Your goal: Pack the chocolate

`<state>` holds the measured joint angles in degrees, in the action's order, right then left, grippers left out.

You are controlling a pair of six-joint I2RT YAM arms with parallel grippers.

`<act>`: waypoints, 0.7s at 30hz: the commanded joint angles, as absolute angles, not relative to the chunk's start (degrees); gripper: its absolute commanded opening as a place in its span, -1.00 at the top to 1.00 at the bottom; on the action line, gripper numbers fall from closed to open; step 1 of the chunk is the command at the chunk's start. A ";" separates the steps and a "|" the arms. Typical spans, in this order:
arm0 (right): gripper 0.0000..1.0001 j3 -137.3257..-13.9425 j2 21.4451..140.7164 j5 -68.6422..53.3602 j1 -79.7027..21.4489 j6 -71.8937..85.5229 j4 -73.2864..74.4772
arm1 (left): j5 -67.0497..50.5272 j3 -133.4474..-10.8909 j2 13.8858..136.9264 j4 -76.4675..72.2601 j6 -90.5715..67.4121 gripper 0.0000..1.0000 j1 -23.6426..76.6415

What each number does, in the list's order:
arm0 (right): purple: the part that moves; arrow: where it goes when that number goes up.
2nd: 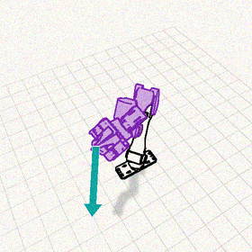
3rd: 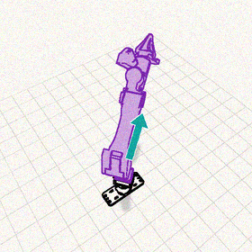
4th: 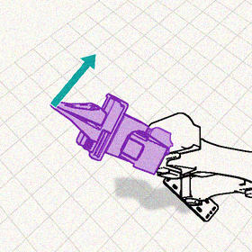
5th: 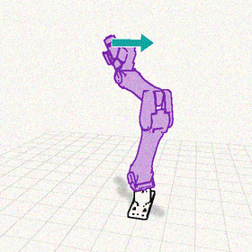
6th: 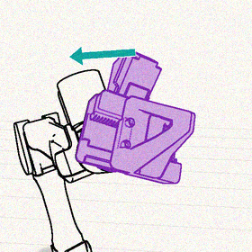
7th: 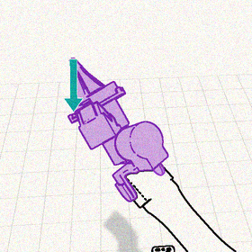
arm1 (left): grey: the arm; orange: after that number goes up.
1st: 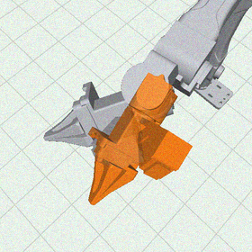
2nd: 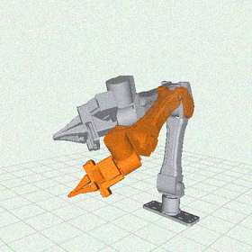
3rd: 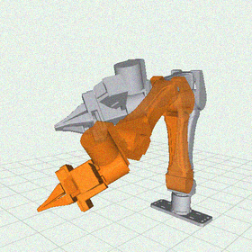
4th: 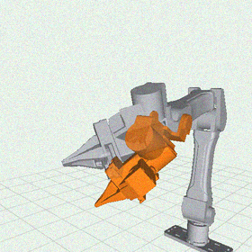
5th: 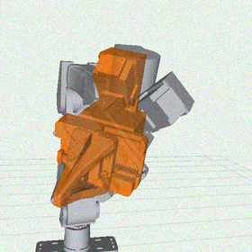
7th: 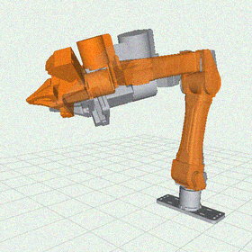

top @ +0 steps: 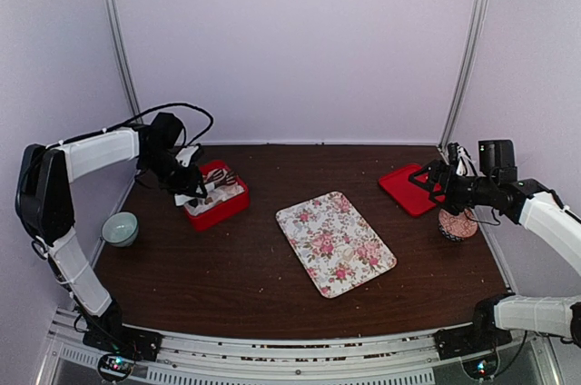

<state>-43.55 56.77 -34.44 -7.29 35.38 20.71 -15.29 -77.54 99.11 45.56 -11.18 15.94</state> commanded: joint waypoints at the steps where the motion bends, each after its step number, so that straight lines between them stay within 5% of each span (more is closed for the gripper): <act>1: -0.99 -43.08 56.23 -33.75 -6.95 35.74 19.23 | -14.90 -80.33 96.46 44.90 -10.33 0.17 15.46; 21: -0.99 -45.92 60.23 -33.20 -6.94 31.76 27.25 | -19.09 -79.32 87.69 46.65 -2.16 0.16 28.68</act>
